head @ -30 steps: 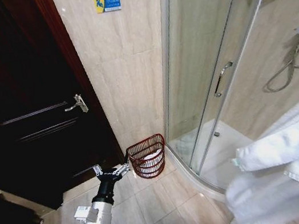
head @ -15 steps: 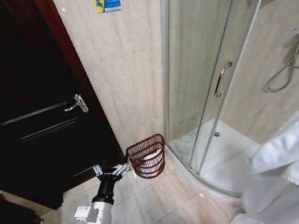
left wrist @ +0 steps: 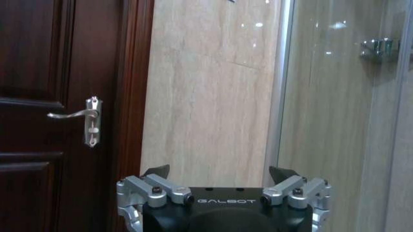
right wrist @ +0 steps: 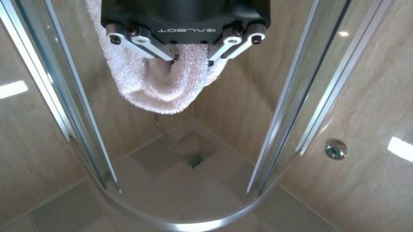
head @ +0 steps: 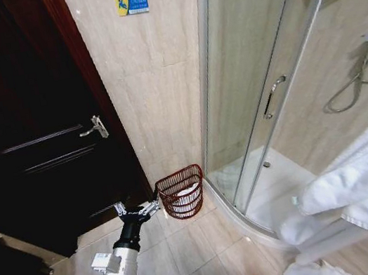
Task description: Discard the used towel into the hamper.
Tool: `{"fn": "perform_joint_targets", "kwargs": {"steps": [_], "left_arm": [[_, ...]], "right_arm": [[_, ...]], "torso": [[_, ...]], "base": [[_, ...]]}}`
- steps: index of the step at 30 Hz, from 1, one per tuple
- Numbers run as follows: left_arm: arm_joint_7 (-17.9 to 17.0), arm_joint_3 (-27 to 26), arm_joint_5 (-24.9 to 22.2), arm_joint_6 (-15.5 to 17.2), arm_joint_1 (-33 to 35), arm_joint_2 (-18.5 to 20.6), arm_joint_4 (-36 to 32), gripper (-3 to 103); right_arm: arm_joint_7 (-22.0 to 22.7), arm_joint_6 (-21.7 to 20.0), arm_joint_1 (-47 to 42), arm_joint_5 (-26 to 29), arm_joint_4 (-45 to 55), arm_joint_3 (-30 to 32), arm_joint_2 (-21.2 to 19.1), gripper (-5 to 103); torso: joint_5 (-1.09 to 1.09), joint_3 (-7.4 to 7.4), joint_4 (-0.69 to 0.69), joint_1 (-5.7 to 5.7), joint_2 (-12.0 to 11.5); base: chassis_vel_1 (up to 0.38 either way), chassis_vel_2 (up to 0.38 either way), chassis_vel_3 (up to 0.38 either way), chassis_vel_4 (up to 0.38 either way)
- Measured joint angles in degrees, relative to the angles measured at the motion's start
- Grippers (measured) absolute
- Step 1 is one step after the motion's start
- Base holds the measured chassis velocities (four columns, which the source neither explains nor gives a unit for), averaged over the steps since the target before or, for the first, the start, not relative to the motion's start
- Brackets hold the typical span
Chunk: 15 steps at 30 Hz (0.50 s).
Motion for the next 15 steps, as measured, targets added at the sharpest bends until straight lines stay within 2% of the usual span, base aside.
{"fn": "perform_joint_targets", "kwargs": {"steps": [7,15], "left_arm": [[0.0,0.0,0.0,0.0,0.0,0.0,0.0,100],[0.0,0.0,0.0,0.0,0.0,0.0,0.0,100]], "right_arm": [[0.0,0.8,0.6,0.1,-0.2,0.1,-0.6,10],[-0.2,1.2,0.7,0.0,-0.4,0.1,-0.6,10]], "torso": [[0.00,0.01,0.00,0.03,0.0],[-0.01,0.00,0.00,0.00,0.0]], "base": [[0.061,-0.076,-0.076,0.079],[0.181,-0.182,-0.203,0.180]]}}
